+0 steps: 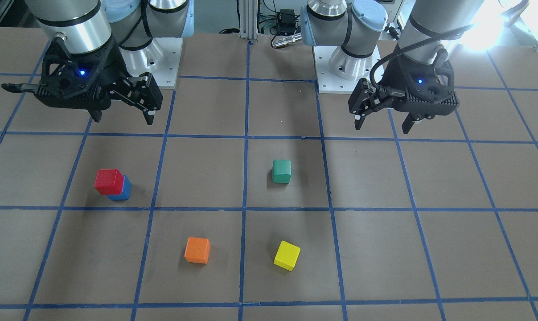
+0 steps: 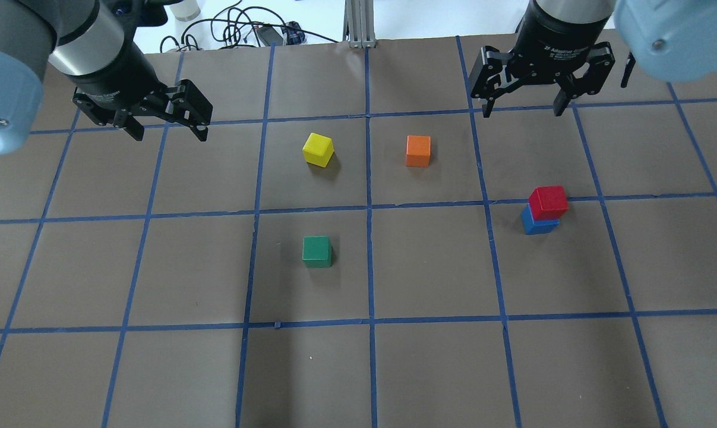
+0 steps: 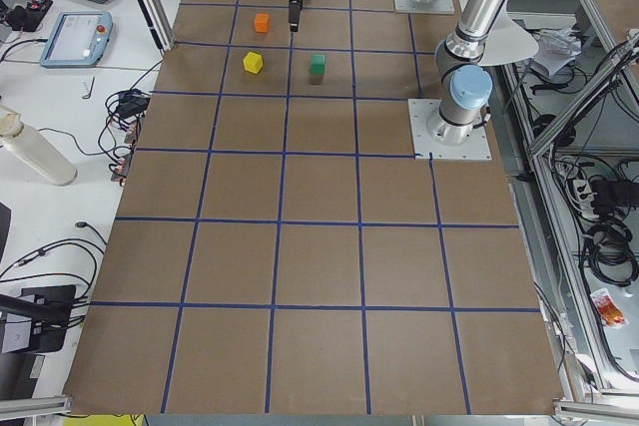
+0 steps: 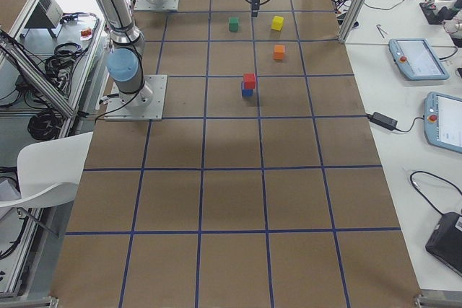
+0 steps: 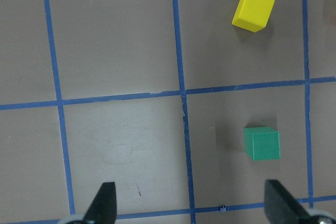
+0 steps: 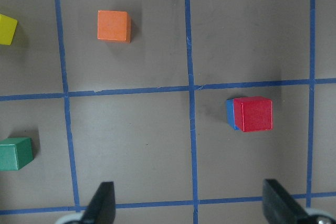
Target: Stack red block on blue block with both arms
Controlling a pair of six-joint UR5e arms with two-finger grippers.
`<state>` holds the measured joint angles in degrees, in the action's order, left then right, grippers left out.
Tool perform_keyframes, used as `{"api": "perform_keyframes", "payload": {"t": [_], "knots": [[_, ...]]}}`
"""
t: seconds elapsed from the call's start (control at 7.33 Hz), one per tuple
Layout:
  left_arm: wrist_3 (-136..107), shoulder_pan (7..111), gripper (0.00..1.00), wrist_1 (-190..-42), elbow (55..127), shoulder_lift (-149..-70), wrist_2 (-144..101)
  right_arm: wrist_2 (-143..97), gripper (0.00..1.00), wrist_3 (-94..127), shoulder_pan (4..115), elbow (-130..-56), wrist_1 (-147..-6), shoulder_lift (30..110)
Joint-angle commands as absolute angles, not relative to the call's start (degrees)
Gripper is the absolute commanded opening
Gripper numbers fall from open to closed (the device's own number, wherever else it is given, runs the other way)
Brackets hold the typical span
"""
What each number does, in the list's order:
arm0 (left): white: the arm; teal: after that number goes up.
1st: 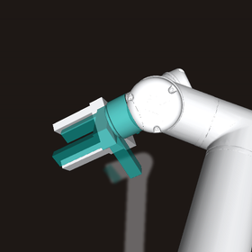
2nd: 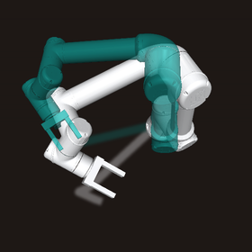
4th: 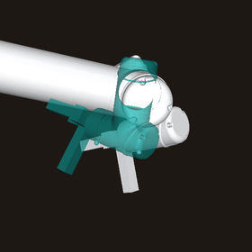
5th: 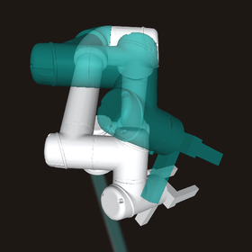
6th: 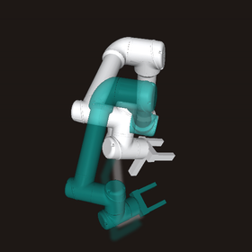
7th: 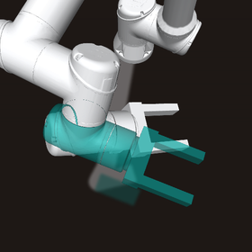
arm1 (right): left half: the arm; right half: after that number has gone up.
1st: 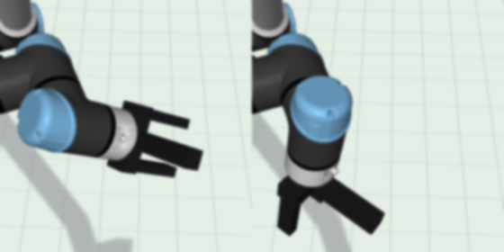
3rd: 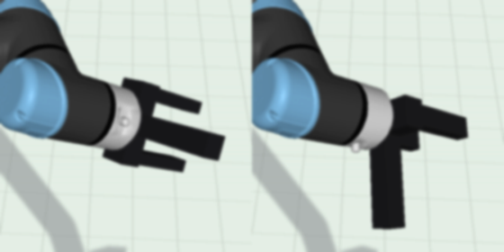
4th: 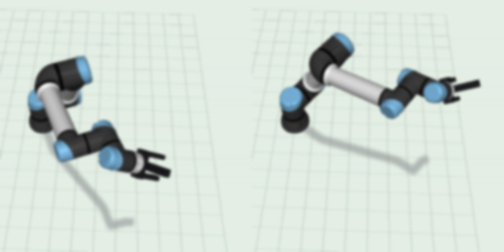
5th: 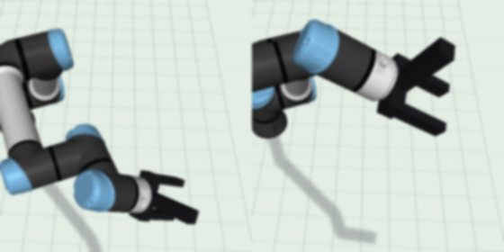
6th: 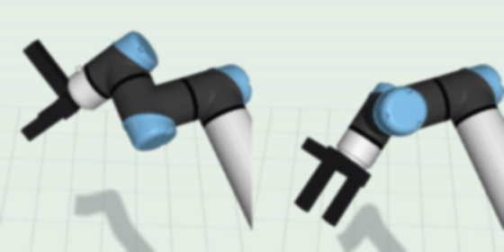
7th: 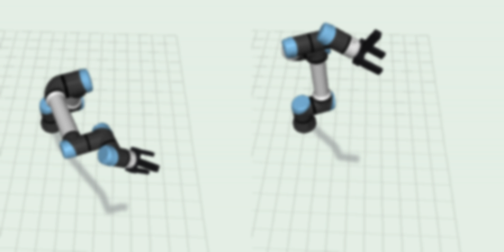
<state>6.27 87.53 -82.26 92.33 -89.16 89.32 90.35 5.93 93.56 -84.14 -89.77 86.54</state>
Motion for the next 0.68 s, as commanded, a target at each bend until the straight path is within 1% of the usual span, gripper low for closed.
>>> {"api": "perform_keyframes", "payload": {"t": [0.0,0.55], "knots": [[6.42,87.19,1.0,-81.55,92.2,-88.68,89.21,90.17,1.0,5.98,93.6,-84.02,-89.91,86.14],[6.33,87.19,1.0,-81.83,92.37,-88.68,89.3,90.26,1.0,6.15,93.69,-84.2,-89.82,86.13]]}}
